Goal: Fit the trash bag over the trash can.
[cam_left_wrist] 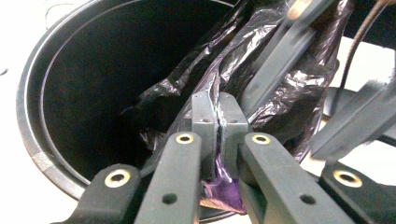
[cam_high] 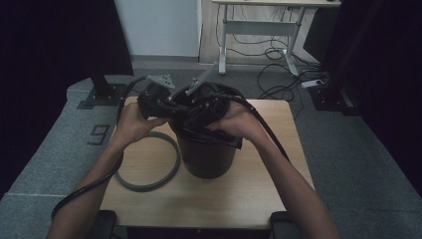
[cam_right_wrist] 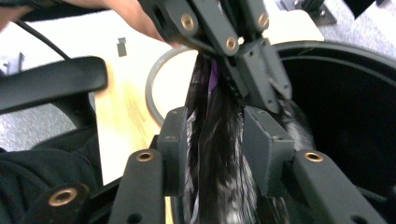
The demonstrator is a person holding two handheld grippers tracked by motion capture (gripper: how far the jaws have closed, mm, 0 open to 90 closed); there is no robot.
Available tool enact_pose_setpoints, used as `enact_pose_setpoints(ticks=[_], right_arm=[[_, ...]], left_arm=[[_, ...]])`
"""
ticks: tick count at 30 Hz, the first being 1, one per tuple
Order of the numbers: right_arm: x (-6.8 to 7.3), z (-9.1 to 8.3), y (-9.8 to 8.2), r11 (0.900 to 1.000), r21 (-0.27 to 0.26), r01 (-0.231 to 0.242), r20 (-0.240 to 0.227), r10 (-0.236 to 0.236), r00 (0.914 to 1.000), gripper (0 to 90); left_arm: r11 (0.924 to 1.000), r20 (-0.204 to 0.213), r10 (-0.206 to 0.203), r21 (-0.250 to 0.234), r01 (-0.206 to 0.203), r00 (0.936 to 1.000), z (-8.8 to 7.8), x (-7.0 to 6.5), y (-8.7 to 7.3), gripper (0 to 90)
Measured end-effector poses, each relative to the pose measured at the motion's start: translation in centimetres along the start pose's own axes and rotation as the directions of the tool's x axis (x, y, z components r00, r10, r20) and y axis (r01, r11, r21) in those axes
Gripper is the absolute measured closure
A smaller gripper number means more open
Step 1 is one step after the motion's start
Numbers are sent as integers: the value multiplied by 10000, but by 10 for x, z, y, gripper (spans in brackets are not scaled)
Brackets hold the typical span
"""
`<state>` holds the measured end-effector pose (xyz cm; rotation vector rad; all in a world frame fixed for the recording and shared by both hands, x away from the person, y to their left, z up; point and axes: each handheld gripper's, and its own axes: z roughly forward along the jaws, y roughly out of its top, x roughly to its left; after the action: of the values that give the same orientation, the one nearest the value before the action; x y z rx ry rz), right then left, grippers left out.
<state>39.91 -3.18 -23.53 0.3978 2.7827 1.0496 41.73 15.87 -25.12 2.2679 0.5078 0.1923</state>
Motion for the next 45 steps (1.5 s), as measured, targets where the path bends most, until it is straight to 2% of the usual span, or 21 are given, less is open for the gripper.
enact_pose_setpoints(ticks=[1, 5, 9, 11, 17, 21, 24, 28, 32, 36, 40, 43, 45], right_arm=[[0, 7, 0, 9999, 146, 24, 42, -25, 10000, 600], [-3, 18, -4, 9996, 265, 10, 320, -18, 9995, 887], [-8, 12, -13, 9988, 483, -108, 565, 80, 9984, 891], [-12, 3, -22, 9989, 372, -276, 713, 249, 9971, 891], [-29, -29, -59, 9944, 293, -1015, 1357, 966, 9860, 891], [-38, -44, -81, 9887, 242, -1482, 1630, 1424, 9763, 890], [-41, -50, -88, 9865, 51, -1634, 1618, 1605, 9737, 882], [-41, -50, -83, 9883, -137, -1520, 1413, 1524, 9782, 764], [-39, -42, -69, 9901, -240, -1384, 1384, 1404, 9804, 605], [-42, -33, -55, 9909, -381, -1292, 1593, 1337, 9781, 522], [-54, -24, -40, 9891, -435, -1410, 1925, 1468, 9703, 466], [-64, -17, -29, 9881, -590, -1423, 2000, 1514, 9680, 464], [-69, -12, -25, 9874, -562, -1481, 1960, 1563, 9681, 549]], left_arm=[[10000, -9, -7, -24, 7, 10000, 0, 0, 0, 871], [10000, -153, -27, -53, 26, 9999, -1, 2, -2, 873], [9996, -500, -229, -180, 220, 9985, -6, 10, -9, 885], [9989, -640, -414, -263, 398, 9971, -9, 15, -14, 887], [9969, -1402, -787, -120, 778, 9870, -18, 32, -29, 888], [9941, -1519, -1082, -118, 1076, 9825, -22, 41, -39, 887], [9942, -1259, -1074, -66, 1074, 9862, -21, 41, -40, 860], [9954, -1142, -909, 209, 939, 9893, -17, 37, -36, 754], [9957, -1168, -854, 251, 889, 9895, -16, 36, -32, 731], [9957, -1210, -872, 206, 903, 9888, -16, 35, -27, 700], [9955, -1245, -898, 174, 927, 9881, -16, 36, -23, 695], [9957, -1227, -885, 153, 910, 9885, -17, 37, -20, 693], [9955, -1260, -911, 135, 935, 9878, -16, 38, -18, 692]])
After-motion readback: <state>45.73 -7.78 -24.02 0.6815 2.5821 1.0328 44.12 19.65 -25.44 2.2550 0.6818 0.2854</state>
